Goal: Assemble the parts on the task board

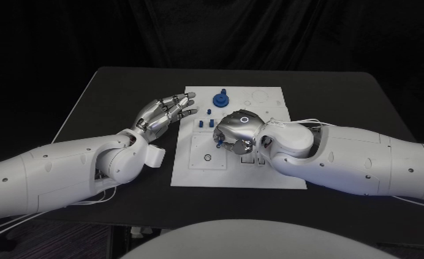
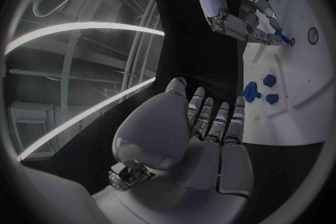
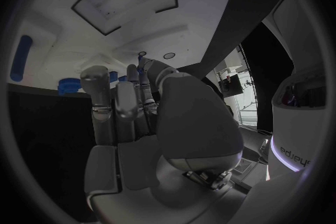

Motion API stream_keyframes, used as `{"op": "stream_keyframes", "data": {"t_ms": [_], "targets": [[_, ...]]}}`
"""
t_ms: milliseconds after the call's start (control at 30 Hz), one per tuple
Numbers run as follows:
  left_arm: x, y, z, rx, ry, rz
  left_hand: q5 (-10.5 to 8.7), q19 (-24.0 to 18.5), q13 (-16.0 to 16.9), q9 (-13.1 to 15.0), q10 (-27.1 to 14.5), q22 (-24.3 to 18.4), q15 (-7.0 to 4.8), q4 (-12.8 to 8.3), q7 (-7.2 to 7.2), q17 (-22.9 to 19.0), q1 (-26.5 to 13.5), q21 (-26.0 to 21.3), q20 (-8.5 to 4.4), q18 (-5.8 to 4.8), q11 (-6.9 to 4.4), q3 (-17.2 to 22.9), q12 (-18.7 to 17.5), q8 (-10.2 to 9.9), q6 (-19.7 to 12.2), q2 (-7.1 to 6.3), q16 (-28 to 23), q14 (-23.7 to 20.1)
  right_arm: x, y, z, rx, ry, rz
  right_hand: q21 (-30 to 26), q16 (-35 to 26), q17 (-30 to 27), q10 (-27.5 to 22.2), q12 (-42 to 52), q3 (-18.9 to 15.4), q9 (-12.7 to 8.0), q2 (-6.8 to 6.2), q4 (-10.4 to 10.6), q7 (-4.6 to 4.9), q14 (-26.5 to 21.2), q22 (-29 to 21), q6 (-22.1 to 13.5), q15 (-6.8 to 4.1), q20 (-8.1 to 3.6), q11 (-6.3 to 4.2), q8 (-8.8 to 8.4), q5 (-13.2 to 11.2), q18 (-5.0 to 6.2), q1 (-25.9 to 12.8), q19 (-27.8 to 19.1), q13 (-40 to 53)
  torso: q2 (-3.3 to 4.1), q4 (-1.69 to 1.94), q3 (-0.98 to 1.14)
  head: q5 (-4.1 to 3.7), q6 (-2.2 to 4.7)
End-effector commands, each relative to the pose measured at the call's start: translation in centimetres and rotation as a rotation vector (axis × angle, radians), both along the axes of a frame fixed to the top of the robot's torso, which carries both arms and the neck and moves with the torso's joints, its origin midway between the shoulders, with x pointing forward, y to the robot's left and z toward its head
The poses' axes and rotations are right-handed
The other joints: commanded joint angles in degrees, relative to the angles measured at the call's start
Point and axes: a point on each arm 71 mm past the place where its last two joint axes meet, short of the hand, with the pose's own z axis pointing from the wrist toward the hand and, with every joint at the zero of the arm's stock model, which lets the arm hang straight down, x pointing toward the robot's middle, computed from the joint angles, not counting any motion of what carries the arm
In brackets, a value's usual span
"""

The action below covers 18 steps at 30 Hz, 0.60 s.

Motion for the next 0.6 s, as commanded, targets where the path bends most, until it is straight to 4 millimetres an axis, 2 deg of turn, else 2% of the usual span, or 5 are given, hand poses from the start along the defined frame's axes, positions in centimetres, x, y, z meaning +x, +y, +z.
{"op": "stream_keyframes", "data": {"t_ms": [33,600], "targets": [[-0.03,0.03,0.79,-0.067,-0.1,0.017,0.26,-0.5,0.0,-0.1,-0.1,-0.1,0.17,0.1,0.34,0.0,0.4,0.0,-0.07,-0.81,0.18,0.2,0.2,-0.1,0.0,0.22,0.1,-0.1,0.0,0.01,-0.15,-0.013,-0.005,-0.011,0.2,0.2,0.1,0.4,-0.3,0.3,0.0,0.34,-0.3,0.34,0.1,5.8,0.0,0.16,-0.01,0.08,-0.32,0.3,-0.57,0.3,0.1,-0.1,-0.01,0.01,-0.01,0.03,0.02],[-0.04,0.05,0.54,-0.064,-0.094,0.018,0.25,-0.5,0.0,-0.1,-0.1,-0.1,0.2,0.2,0.4,0.1,0.4,0.0,-0.07,-0.83,0.24,0.3,0.2,-0.1,0.1,0.35,0.1,-0.2,-0.11,0.23,-0.32,-0.025,0.004,-0.006,-0.3,-0.2,-0.3,0.4,-0.7,0.1,0.0,0.17,-0.2,0.48,-0.2,5.7,-0.1,0.26,0.05,0.2,-0.48,0.0,-0.49,0.1,-0.1,-0.2,-0.01,0.03,-0.01,0.12,0.02]]}}
